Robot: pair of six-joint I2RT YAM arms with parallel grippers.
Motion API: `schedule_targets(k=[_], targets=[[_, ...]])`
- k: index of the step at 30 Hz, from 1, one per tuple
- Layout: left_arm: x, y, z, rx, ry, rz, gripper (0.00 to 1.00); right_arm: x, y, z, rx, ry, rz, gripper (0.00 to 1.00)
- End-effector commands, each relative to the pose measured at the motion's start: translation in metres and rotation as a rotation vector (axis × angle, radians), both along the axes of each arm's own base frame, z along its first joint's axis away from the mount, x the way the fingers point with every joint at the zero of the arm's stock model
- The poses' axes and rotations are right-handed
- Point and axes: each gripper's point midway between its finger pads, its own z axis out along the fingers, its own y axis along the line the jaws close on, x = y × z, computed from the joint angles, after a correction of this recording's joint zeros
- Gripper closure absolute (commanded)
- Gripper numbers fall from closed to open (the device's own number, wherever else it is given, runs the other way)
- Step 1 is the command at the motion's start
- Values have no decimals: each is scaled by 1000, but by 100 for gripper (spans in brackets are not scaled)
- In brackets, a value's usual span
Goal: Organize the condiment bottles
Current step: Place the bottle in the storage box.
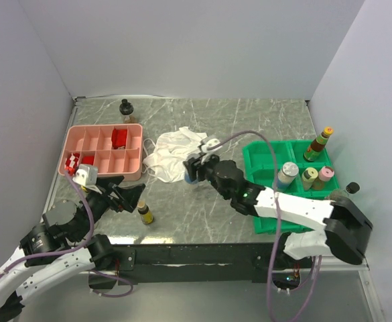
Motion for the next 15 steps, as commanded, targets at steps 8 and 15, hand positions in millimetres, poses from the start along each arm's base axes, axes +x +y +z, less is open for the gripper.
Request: schedule_targets(k=[8, 15], targets=[[5, 0, 5, 13, -10, 22, 3, 8, -176, 42, 183, 6, -698, 88], [7, -3, 2, 27, -1, 22, 3, -3, -244, 41, 221, -117, -860, 91]])
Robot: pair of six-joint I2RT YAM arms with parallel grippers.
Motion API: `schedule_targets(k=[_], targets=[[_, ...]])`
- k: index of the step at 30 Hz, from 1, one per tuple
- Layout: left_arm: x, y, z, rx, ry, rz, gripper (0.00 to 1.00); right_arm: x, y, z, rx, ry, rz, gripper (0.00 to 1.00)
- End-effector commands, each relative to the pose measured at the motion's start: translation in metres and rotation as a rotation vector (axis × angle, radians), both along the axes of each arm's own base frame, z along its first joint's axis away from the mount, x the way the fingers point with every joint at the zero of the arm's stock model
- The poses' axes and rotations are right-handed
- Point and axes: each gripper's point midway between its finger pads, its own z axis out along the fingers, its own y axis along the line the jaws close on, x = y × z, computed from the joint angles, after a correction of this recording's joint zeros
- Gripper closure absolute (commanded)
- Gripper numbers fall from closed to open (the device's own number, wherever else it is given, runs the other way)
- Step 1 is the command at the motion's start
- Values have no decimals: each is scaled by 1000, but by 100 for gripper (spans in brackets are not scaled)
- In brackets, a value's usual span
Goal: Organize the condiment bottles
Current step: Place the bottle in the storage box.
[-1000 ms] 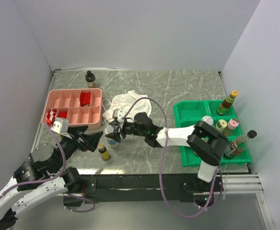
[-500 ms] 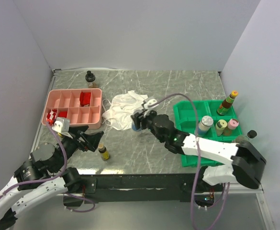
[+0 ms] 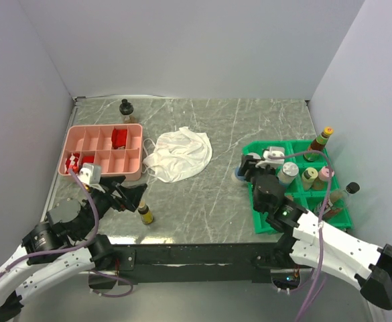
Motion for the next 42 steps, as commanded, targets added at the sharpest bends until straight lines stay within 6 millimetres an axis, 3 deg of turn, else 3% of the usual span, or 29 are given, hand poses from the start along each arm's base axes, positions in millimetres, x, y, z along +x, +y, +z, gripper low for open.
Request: schedule_targets(k=[1, 4, 8, 20, 38, 42], targets=[[4, 0, 7, 5, -17, 16, 3, -3, -47, 9, 44, -120, -155, 91], [5, -1, 7, 9, -15, 16, 3, -3, -66, 7, 46, -160, -182, 91], [5, -1, 7, 11, -11, 16, 3, -5, -77, 4, 31, -179, -191, 91], [1, 5, 11, -22, -29, 16, 3, -4, -78, -17, -134, -134, -174, 89], [1, 5, 11, -21, -28, 15, 3, 0, -94, -43, -180, -67, -247, 83], [1, 5, 11, -18, -28, 16, 3, 2, -97, -47, -164, -56, -257, 72]])
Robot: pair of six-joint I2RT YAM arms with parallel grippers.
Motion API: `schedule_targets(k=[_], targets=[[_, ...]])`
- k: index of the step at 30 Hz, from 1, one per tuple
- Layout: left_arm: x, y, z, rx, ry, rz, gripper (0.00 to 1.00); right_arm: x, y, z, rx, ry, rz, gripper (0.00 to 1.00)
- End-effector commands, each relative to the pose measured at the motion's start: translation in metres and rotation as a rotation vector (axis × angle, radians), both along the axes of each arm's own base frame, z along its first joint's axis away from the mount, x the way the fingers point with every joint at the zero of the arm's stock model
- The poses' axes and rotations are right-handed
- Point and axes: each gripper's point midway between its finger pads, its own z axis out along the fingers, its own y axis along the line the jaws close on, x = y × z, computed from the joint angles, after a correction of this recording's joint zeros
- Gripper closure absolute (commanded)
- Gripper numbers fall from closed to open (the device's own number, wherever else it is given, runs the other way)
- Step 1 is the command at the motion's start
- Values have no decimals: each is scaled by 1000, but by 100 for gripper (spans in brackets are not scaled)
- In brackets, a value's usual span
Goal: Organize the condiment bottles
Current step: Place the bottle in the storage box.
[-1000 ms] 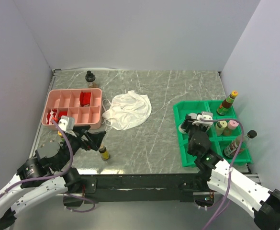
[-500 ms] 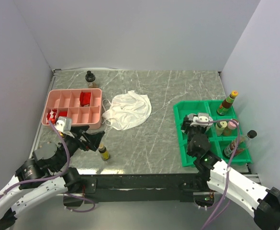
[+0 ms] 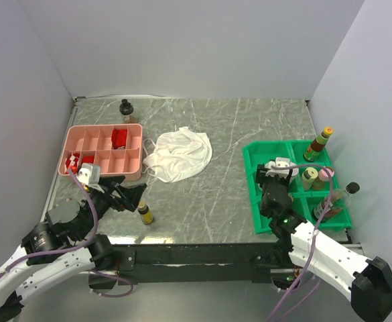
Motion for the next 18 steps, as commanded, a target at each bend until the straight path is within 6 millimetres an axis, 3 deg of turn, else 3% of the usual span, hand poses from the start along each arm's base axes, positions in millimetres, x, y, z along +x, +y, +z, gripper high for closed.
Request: schedule_targets(k=[1, 3, 18], targets=[[1, 4, 11, -18, -26, 16, 3, 5, -4, 18, 79, -69, -37, 68], [1, 4, 11, -15, -26, 14, 3, 5, -5, 18, 83, -66, -42, 60], [1, 5, 11, -20, -26, 16, 3, 9, 0, 14, 88, -15, -18, 24]])
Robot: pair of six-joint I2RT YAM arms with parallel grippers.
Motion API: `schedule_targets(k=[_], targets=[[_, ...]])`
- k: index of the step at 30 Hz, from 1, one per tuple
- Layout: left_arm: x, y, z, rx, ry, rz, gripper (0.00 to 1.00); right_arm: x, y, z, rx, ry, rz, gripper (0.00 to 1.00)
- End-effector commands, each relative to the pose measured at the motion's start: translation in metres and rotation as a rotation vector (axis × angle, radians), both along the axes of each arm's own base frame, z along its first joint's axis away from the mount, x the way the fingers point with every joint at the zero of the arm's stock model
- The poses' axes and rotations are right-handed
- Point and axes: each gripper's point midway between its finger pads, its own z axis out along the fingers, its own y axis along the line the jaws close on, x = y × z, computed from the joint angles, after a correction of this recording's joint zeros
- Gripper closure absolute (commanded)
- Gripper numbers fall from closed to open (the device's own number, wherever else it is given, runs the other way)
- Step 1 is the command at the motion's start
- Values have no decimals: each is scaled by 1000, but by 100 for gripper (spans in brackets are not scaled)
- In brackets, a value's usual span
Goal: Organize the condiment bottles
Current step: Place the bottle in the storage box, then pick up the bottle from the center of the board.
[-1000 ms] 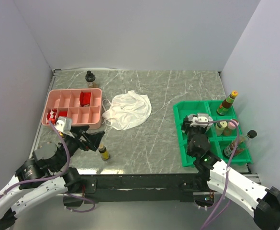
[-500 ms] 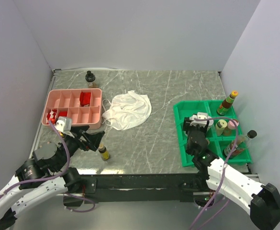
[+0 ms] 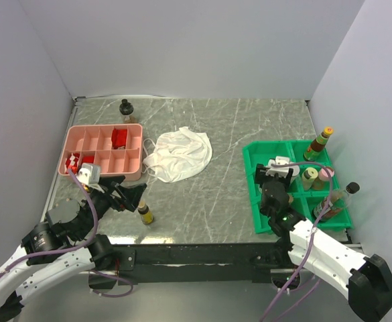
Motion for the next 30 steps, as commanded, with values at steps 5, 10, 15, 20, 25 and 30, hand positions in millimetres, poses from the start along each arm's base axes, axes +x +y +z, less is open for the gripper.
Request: schedule_targets(k=[5, 10, 15, 20, 25, 30], targets=[[1, 5, 11, -17, -26, 17, 3, 9, 15, 41, 89, -76, 62, 4], [2, 3, 10, -14, -22, 17, 3, 12, 31, 46, 120, -61, 142, 0], [2, 3, 9, -8, -23, 17, 3, 14, 64, 55, 169, -29, 304, 0], [2, 2, 10, -11, -27, 14, 3, 4, 118, 78, 311, -49, 586, 0], [1, 2, 13, -17, -36, 9, 3, -18, 171, 100, 446, -124, 894, 0], [-2, 4, 17, -42, -55, -1, 3, -27, 226, 102, 497, -81, 1045, 4]])
